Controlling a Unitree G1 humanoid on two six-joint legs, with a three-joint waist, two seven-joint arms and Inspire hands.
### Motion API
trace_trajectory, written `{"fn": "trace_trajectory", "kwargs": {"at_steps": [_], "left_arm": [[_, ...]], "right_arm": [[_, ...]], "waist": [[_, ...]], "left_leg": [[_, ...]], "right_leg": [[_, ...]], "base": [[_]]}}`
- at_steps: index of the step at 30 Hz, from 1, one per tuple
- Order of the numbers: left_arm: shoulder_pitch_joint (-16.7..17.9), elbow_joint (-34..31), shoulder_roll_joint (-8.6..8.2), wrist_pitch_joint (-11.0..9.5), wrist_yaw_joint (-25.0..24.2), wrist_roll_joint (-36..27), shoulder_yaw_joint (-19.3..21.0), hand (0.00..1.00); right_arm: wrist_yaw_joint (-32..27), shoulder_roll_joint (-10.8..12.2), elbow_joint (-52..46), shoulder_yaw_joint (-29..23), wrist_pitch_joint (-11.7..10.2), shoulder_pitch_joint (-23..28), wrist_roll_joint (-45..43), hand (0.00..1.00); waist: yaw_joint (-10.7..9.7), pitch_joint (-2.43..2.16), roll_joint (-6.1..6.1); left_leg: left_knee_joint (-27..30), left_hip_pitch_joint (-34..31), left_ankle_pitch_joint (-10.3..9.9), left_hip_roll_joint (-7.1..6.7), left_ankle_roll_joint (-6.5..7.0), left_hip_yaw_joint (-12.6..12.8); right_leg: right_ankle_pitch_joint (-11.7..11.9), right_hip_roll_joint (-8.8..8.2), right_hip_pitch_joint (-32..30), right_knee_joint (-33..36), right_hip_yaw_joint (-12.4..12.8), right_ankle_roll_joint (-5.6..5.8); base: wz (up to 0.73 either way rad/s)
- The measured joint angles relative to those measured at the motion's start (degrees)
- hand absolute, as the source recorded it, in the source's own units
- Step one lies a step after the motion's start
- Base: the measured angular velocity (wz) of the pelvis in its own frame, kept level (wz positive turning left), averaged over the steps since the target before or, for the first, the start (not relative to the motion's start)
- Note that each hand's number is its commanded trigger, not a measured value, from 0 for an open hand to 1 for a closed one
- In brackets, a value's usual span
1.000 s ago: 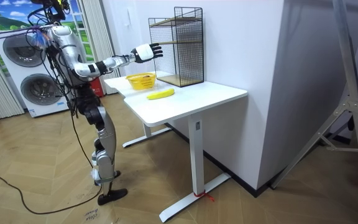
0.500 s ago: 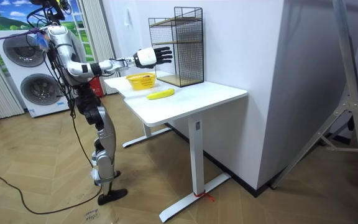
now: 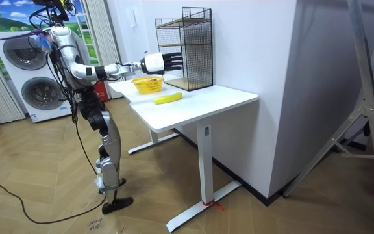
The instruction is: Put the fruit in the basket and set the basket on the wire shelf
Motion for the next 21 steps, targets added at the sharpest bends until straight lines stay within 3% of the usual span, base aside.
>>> {"fn": "trace_trajectory", "kwargs": {"at_steps": [6, 11, 18, 21], "left_arm": [[0.1, -0.8, 0.00, 1.0, -0.1, 1.5, 0.5, 0.00], [0.0, -1.2, 0.02, 1.6, -0.2, 1.6, 2.2, 0.00], [0.0, -1.3, 0.08, 1.6, -0.2, 1.6, 2.1, 0.00], [-0.3, -1.4, 0.14, 1.6, -0.2, 1.6, 2.0, 0.00]], "right_arm": [[2.1, -0.1, 5.2, 0.0, 0.4, -0.9, -0.1, 0.00], [5.5, -0.1, 7.4, 0.0, 2.7, -0.9, -0.1, 0.00], [7.7, -0.1, 8.2, 0.2, 2.8, -0.9, -0.3, 0.00], [8.0, -0.1, 12.5, 0.4, 2.8, -0.9, -0.3, 0.00]], "waist": [[0.4, -0.24, 0.19], [0.5, -0.69, 0.72], [0.8, -0.65, 0.12], [1.6, -0.37, -0.52]], "left_leg": [[0.1, 0.1, 0.0, 0.04, 0.00, 0.1], [0.1, 0.1, 0.0, 0.04, 0.00, 0.1], [0.4, 0.1, 0.0, 0.05, 0.00, 0.1], [0.6, 0.2, 0.0, 0.04, -0.01, -0.1]], "right_leg": [[0.0, 0.04, -0.4, -0.1, 0.1, 0.00], [0.0, 0.01, -0.8, -0.1, 0.1, 0.00], [0.0, 0.00, -0.7, 0.0, 0.1, 0.00], [0.0, -0.01, -0.4, 0.0, 0.1, -0.01]], "base": [[0.00], [0.00], [0.00], [0.00]]}}
